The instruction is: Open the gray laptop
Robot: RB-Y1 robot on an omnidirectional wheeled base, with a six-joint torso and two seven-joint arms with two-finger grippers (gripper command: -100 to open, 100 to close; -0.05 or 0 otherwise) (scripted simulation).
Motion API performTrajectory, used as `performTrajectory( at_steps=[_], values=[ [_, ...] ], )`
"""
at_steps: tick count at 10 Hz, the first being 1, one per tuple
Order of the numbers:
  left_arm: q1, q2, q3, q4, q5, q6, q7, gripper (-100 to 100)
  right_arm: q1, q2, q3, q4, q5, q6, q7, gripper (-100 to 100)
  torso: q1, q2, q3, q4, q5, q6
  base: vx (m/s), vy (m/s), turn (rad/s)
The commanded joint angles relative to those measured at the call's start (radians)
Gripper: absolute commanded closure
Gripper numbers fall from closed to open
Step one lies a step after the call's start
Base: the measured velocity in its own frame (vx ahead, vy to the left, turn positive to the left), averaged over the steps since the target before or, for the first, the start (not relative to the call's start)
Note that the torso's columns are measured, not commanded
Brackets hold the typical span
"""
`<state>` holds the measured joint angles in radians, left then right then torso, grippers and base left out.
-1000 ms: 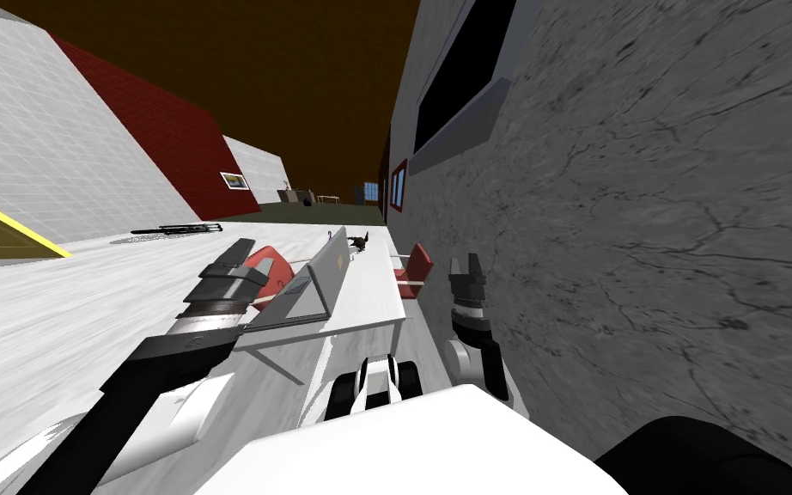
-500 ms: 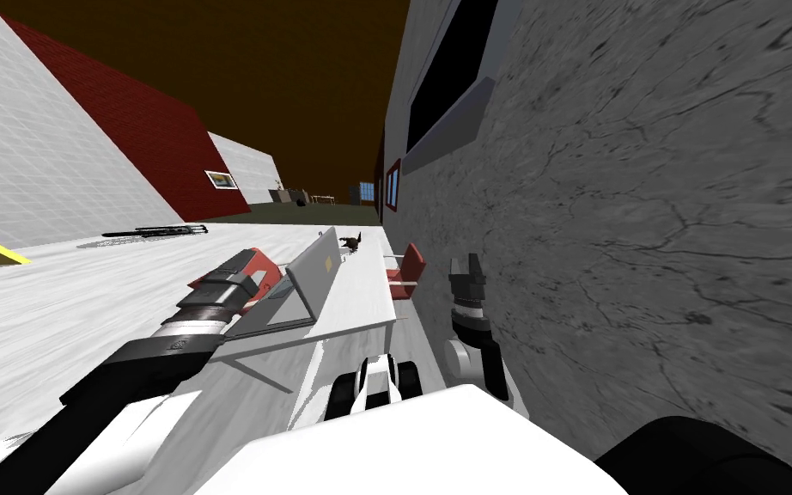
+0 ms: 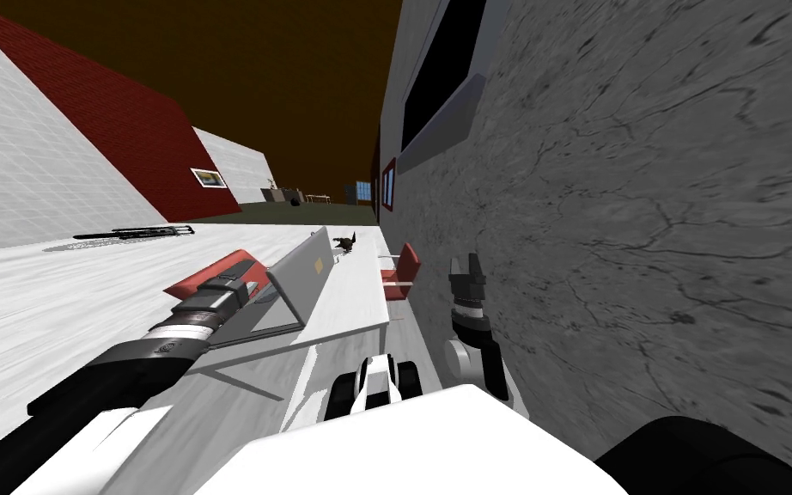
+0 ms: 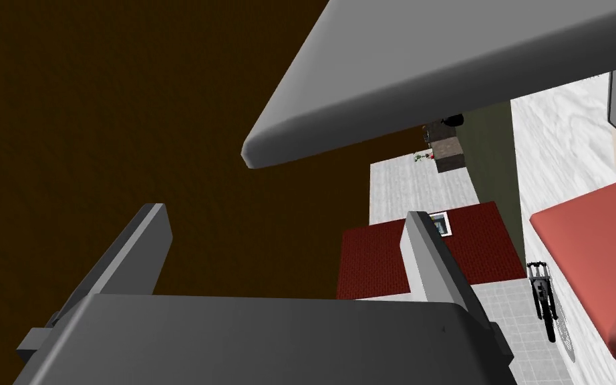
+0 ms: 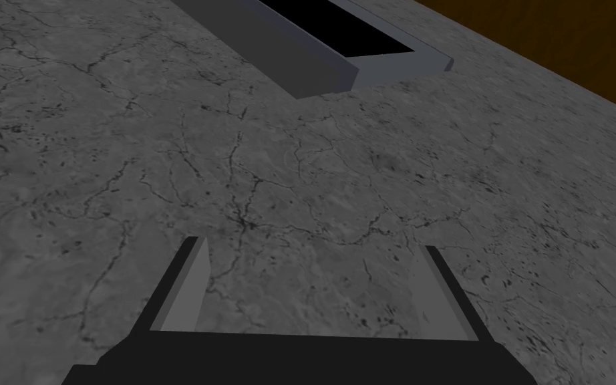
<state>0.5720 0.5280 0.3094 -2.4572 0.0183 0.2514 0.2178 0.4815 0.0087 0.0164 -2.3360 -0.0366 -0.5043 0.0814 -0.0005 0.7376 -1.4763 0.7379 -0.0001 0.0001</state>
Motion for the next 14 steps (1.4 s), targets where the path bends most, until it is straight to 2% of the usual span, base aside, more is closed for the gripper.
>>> performTrajectory(
  at_steps=[1, 4, 7, 8, 9, 10, 11, 12, 14],
  values=[
    [0.038, 0.081, 0.029, 0.003, 0.03, 0.072, 0.018, -100, 0.0, 0.0, 0.0, 0.0, 0.0, 0.0, 0.0, 0, -0.001, 0.0, 0.0, 0.0, 0.0, 0.0, 0.024, -0.069, -0.069],
    [0.064, 0.161, 0.052, 0.006, 0.053, 0.128, 0.033, -100, 0.0, 0.0, 0.0, 0.0, 0.0, 0.0, 0.0, 0, 0.002, 0.001, 0.0, 0.0, 0.001, 0.0, 0.019, -0.045, -0.06],
    [0.077, 0.218, 0.066, 0.007, 0.066, 0.159, 0.041, -100, 0.0, 0.0, 0.0, 0.0, 0.0, 0.0, 0.0, 0, 0.0, 0.001, 0.001, 0.0, 0.0, 0.0, 0.011, -0.038, -0.03],
    [0.076, 0.206, 0.064, 0.006, 0.064, 0.152, 0.039, -100, 0.0, 0.0, 0.0, 0.0, 0.0, 0.0, 0.0, 0, 0.002, 0.001, 0.0, 0.0, 0.0, 0.0, 0.004, -0.008, -0.008],
    [0.079, 0.216, 0.074, -0.009, 0.069, 0.171, 0.046, -100, 0.0, 0.0, 0.0, 0.0, 0.0, 0.0, 0.0, 0, 0.002, 0.001, 0.001, 0.0, 0.001, 0.0, 0.13, 0.011, -0.013],
    [0.078, 0.211, 0.069, -0.003, 0.067, 0.161, 0.043, -100, 0.0, 0.0, 0.0, 0.0, 0.0, 0.0, 0.0, 0, 0.002, -0.005, -0.003, -0.001, 0.001, 0.0, 0.083, 0.009, -0.003],
    [0.078, 0.212, 0.07, -0.004, 0.067, 0.164, 0.043, 100, 0.0, 0.0, 0.0, 0.0, 0.0, 0.0, 0.0, 0, 0.001, -0.002, -0.002, -0.001, 0.0, 0.0, 0.013, 0.003, 0.0],
    [0.06, 0.189, 0.064, 0.01, 0.094, 0.15, 0.07, 100, 0.0, 0.0, 0.0, 0.0, 0.0, 0.0, 0.0, 0, 0.001, 0.002, 0.002, -0.001, 0.002, 0.0, -0.029, 0.084, -0.002],
    [0.045, 0.166, 0.055, 0.026, 0.122, 0.139, 0.097, 100, 0.0, 0.0, 0.0, 0.0, 0.0, 0.0, 0.0, 0, 0.012, 0.002, 0.002, 0.0, 0.006, -0.003, -0.032, 0.142, -0.017]
  ],
)
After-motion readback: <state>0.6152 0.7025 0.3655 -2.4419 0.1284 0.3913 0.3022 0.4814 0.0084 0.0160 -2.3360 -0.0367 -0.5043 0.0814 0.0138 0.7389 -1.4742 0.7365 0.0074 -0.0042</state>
